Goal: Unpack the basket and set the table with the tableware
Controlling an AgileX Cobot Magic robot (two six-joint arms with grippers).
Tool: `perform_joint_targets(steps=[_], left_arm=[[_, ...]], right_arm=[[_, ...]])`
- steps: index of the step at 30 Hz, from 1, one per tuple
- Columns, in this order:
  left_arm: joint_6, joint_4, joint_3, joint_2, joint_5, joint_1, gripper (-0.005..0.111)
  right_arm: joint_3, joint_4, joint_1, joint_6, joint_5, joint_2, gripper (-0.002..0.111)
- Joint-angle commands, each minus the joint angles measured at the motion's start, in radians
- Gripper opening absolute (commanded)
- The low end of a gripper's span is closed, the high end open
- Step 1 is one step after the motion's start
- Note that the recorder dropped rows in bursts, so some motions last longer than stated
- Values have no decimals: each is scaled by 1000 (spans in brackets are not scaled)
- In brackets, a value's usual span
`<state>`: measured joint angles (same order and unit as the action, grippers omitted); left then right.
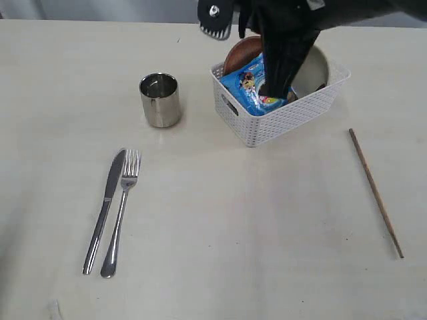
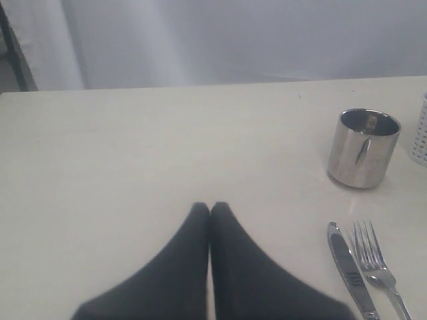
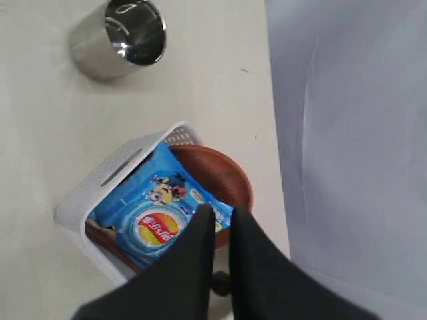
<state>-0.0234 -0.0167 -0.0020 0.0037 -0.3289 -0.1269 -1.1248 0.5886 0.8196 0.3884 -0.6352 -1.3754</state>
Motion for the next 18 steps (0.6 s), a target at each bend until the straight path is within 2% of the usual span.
perform_joint_targets(steps=[1,3,4,6,8,10,12,18], left_arm=[[-1,-4,2,-4,6,-7,0],[-1,-4,2,-4,6,-7,0],[-1,-4,2,-4,6,-7,0],[0,-4,2,-4,6,-7,0],[0,-4,2,-4,6,-7,0],[0,-4,2,-4,6,-7,0],[0,-4,2,-4,6,-7,0],[0,-4,2,-4,6,-7,0]], right_arm=[[-3,-7,-1,-112,-28,91,4],[-3,55,-1,-256,-104,115,4],[-3,130,-1,-388,-187,117,2],[-3,198,-9,-506,-338,103,-1],[-3,196,-27,-536,-409,92,-1],[-3,150,-69,-557,-467,76,-1],[-3,19,-154,-553,-498,54,-1],[-3,-204,-355,-451,-552,-27,-1]])
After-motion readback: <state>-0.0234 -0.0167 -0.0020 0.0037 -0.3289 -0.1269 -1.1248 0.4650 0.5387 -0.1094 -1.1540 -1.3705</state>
